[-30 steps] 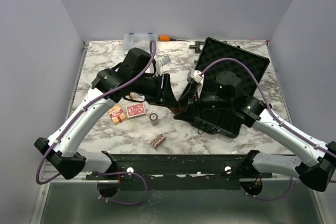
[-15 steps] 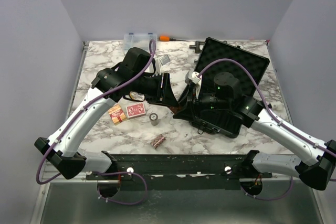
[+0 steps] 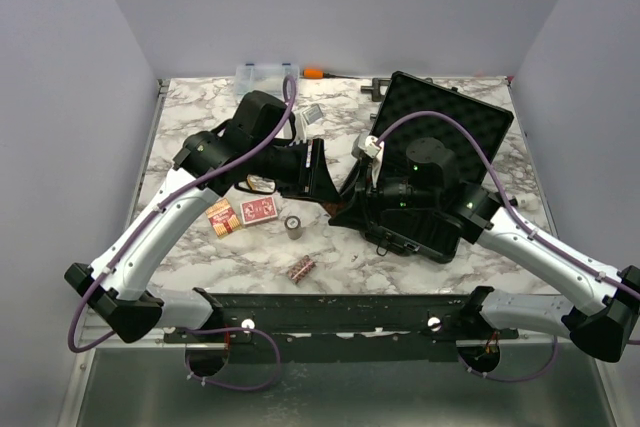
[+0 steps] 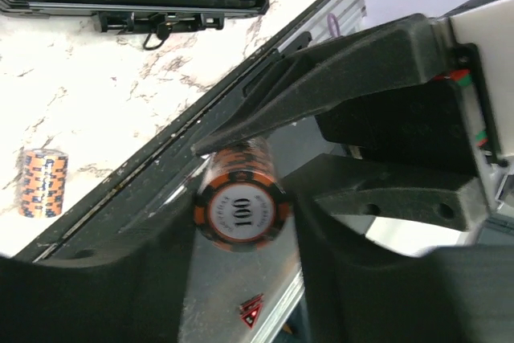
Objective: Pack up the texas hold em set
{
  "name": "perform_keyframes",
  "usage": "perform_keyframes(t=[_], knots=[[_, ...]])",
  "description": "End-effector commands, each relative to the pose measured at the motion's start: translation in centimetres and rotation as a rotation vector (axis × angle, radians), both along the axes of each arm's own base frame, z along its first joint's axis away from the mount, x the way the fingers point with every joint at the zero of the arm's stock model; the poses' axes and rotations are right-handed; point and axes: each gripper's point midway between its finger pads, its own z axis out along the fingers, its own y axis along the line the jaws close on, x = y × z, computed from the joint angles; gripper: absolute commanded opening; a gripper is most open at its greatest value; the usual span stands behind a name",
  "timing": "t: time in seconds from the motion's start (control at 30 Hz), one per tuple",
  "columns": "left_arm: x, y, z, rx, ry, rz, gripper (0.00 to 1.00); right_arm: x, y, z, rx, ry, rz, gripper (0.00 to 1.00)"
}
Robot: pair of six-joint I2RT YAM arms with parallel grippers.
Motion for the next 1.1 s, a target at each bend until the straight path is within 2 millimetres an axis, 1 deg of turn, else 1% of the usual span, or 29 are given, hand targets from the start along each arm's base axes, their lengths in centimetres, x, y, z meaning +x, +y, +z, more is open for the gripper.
perform_keyframes(t=[0.0,0.13,0.23,0.3,0.4,0.5,0.57,0.67,0.8,0.9,1.07], knots=[[0.4,0.6,1.9,-0.053,-0.092,0.039,0.58,0.5,0.3,0.4,0.013,0.017,-0.042,0.01],[1.0,1.7,2.4,-0.067,-0.149,0.086,0.7,0.4,0.2,0.3,0.021,0.029,-0.06,0.0],[1.8,2.7,2.7,-0.07,-0.18,0.144,0.76,0.5,0.1,0.1,0.022,0.046,-0.078,0.01],[2.5,3.7,2.3,-0.053,-0.192,0.195,0.81,0.6,0.1,-0.2,0.018,0.063,-0.096,0.01],[3.1,5.5,1.7,-0.034,-0.218,0.264,0.91,1.7,-0.2,-0.6,0.005,0.089,-0.173,0.01],[3.2,7.5,0.6,-0.01,-0.271,0.318,0.92,3.5,-0.7,-1.4,-0.009,0.147,-0.318,0.01],[3.3,9.1,-0.7,0.035,-0.304,0.365,0.92,4.7,-1.0,-2.0,-0.019,0.208,-0.42,0.01],[3.1,11.3,-3.1,0.111,-0.358,0.42,0.92,6.3,-1.4,-3.6,-0.051,0.319,-0.572,0.01],[2.3,13.4,-5.3,0.173,-0.409,0.453,0.91,7.9,-2.4,-6.2,-0.107,0.44,-0.77,0.01],[1.6,14.4,-6.5,0.187,-0.43,0.487,0.91,8.5,-3.0,-7.5,-0.098,0.52,-0.88,0.01],[1.0,16.1,-8.3,0.188,-0.453,0.58,0.91,8.4,-3.4,-9.3,-0.077,0.639,-0.973,0.0]])
